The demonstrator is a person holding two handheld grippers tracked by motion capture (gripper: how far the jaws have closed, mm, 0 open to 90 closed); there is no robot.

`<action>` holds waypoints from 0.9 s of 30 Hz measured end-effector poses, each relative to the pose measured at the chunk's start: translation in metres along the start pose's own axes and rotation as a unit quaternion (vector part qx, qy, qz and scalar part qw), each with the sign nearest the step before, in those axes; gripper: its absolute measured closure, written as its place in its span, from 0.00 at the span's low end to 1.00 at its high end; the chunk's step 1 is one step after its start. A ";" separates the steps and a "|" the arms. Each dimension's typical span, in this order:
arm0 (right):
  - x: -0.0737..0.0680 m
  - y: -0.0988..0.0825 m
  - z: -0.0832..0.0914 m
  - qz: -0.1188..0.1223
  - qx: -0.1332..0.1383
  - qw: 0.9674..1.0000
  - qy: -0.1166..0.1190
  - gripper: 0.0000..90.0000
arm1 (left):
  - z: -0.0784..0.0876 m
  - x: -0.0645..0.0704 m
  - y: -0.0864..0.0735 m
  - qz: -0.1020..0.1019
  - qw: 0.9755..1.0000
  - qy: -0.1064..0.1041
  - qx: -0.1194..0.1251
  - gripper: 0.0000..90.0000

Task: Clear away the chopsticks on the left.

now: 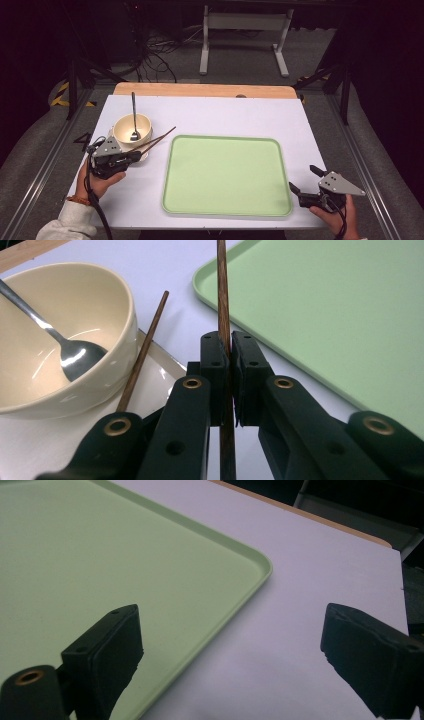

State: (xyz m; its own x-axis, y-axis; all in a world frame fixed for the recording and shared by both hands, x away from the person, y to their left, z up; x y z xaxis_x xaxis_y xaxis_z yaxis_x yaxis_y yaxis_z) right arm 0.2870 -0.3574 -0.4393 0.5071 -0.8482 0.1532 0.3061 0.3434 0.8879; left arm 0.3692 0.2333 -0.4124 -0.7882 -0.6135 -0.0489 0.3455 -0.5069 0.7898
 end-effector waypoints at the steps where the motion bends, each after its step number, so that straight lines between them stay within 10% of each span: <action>1: 0.000 0.000 0.000 0.002 0.001 1.000 0.000 0.11 | 0.000 0.002 0.001 -0.002 1.000 0.001 -0.001 0.95; 27: 0.000 0.002 0.001 -0.005 0.005 1.000 -0.007 0.12 | -0.039 0.063 0.038 0.027 0.999 -0.036 0.004 0.95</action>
State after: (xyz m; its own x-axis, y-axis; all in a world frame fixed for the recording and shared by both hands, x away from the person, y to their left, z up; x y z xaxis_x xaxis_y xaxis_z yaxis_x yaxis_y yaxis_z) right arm 0.2870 -0.3571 -0.4374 0.4921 -0.8576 0.1497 0.3039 0.3303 0.8936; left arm 0.3527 0.1523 -0.4089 -0.8033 -0.5944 0.0375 0.3841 -0.4689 0.7954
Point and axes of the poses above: each handheld gripper's, and its own axes: z roughly backward along the jaws, y roughly out of its top, x roughly to its right, the point moved 1 cm from there along -z, roughly forward along the jaws, and after that the axes turned 2 degrees about -z, right-handed, at the moved point
